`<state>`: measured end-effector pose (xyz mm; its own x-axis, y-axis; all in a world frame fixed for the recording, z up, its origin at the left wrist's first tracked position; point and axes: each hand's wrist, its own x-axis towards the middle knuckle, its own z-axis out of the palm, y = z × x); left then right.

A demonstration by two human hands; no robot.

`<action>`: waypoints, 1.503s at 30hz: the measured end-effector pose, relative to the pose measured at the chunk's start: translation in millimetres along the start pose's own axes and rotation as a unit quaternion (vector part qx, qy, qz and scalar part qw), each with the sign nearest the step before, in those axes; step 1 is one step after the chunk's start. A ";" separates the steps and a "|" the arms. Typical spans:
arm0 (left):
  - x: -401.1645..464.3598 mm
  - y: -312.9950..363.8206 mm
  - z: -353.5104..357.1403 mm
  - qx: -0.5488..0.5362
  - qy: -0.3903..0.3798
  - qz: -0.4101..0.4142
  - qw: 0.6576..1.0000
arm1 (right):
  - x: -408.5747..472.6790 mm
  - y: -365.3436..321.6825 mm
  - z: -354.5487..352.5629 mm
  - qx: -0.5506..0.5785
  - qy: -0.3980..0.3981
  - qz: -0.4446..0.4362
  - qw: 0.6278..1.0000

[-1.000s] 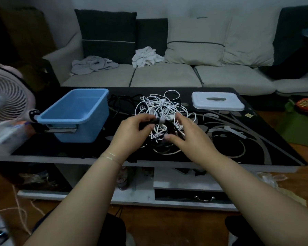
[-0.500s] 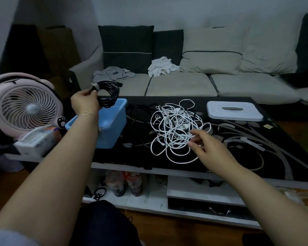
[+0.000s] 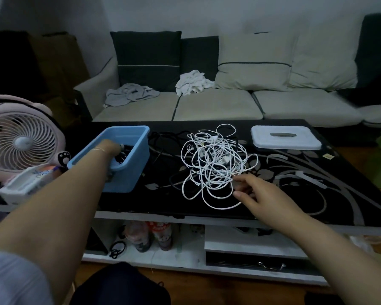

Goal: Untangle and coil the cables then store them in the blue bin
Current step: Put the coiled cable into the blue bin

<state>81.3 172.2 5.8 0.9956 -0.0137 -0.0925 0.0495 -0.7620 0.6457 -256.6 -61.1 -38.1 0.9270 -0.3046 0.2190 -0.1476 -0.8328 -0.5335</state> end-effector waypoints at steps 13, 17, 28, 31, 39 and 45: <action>-92.7 54.8 49.2 0.012 0.023 0.277 0.960 | 13.6 20.8 12.9 -0.073 -0.072 0.027 0.994; -152.1 65.3 86.8 0.044 -0.102 0.322 0.940 | 13.3 22.5 9.0 -0.077 -0.065 0.050 0.994; -171.8 36.9 157.6 0.261 -0.044 0.455 0.851 | 17.0 42.7 12.8 -0.091 -0.086 0.095 0.988; -162.8 28.7 168.5 0.266 -0.013 0.451 0.852 | 19.5 44.8 12.4 -0.068 -0.077 0.113 0.988; -184.8 47.1 147.7 0.000 0.037 0.498 0.867 | 36.2 26.8 17.0 0.480 0.015 0.315 0.819; -227.4 53.5 129.4 0.000 -0.269 0.495 0.826 | 37.0 26.1 5.4 0.714 0.046 0.313 0.624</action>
<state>-152.7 50.8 -36.7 0.3674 -0.9167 0.1572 -0.7686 -0.2041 0.6064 -224.3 -91.6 -48.4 0.8086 -0.4437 -0.3863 0.0482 0.7044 -0.7081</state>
